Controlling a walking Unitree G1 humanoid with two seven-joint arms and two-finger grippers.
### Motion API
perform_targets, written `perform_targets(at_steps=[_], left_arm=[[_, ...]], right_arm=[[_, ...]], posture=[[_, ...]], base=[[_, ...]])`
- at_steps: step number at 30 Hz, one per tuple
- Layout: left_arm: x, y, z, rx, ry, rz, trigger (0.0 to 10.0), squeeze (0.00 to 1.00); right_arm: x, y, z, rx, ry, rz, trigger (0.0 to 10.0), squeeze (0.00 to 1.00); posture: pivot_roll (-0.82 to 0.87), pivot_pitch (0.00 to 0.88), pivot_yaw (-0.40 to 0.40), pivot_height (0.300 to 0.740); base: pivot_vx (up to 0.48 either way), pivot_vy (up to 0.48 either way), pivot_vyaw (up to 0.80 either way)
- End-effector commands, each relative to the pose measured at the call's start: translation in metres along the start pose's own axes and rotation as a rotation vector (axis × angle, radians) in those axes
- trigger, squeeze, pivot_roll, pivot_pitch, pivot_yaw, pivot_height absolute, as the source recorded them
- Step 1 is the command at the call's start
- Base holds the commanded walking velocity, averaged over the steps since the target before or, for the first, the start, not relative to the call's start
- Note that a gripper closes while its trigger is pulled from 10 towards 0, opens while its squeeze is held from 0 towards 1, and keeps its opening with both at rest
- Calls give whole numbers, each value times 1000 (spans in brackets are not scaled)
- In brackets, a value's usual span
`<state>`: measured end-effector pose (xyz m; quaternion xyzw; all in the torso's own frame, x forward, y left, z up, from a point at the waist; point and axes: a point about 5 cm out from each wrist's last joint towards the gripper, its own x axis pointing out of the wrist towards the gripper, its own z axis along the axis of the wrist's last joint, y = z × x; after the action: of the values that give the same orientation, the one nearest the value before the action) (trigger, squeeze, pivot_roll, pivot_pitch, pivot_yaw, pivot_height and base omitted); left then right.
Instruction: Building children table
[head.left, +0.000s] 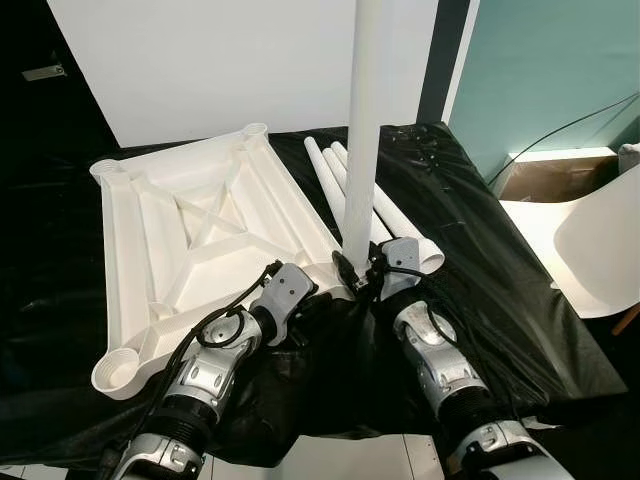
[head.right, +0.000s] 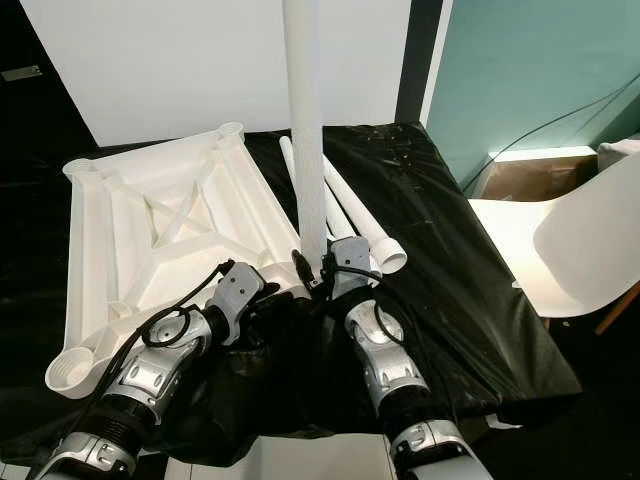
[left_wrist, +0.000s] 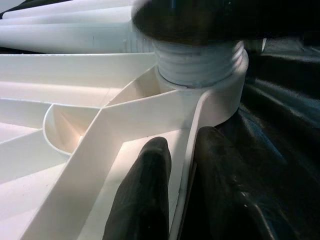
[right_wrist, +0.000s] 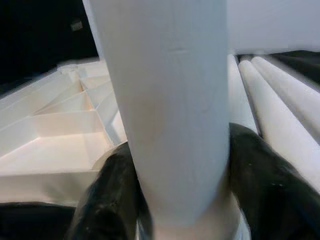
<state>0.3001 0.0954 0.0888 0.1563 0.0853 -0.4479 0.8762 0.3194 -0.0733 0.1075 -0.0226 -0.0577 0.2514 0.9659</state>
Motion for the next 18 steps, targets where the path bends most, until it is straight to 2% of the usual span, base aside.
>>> perform_targets(at_steps=[1,2,3,5,6,9,13,15,17,18], left_arm=[[3,-20,-25,-44,105,-95,10000,0],[3,-20,-25,-44,105,-94,10000,0],[3,-20,-25,-45,105,-92,10000,0],[3,-20,-25,-45,104,-91,10000,0],[3,-20,-25,-46,104,-91,10000,0],[3,-21,-25,-47,104,-91,10000,0],[2,-20,-25,-47,102,-88,10000,0],[1,-19,-25,-44,105,-86,10000,0],[1,-19,-25,-44,105,-86,10000,0],[0,-18,-25,-44,105,-83,10000,0]], right_arm=[[-3,8,-10,19,59,64,10000,1000],[-2,8,-10,16,67,106,10000,1000],[-2,6,-10,2,79,163,10000,259],[-2,5,-10,-10,88,199,10000,259],[-1,3,-8,-30,90,247,10000,0],[0,-3,-2,-71,80,303,10000,0],[5,-30,10,-117,122,392,10000,0],[5,-38,12,-141,157,428,10000,0],[5,-38,12,-141,157,428,10000,0],[5,-43,15,-162,172,445,10000,0]], posture=[[3,0,17,740],[1,0,16,740],[1,0,14,740],[1,0,14,740],[1,0,13,740],[3,0,12,740],[6,0,14,740],[10,0,13,740],[10,0,13,740],[10,0,13,740]], base=[[0,0,0],[0,0,0],[0,0,0],[0,0,0],[0,0,0],[0,0,0],[0,0,0],[0,0,0],[0,0,0],[0,0,0]])
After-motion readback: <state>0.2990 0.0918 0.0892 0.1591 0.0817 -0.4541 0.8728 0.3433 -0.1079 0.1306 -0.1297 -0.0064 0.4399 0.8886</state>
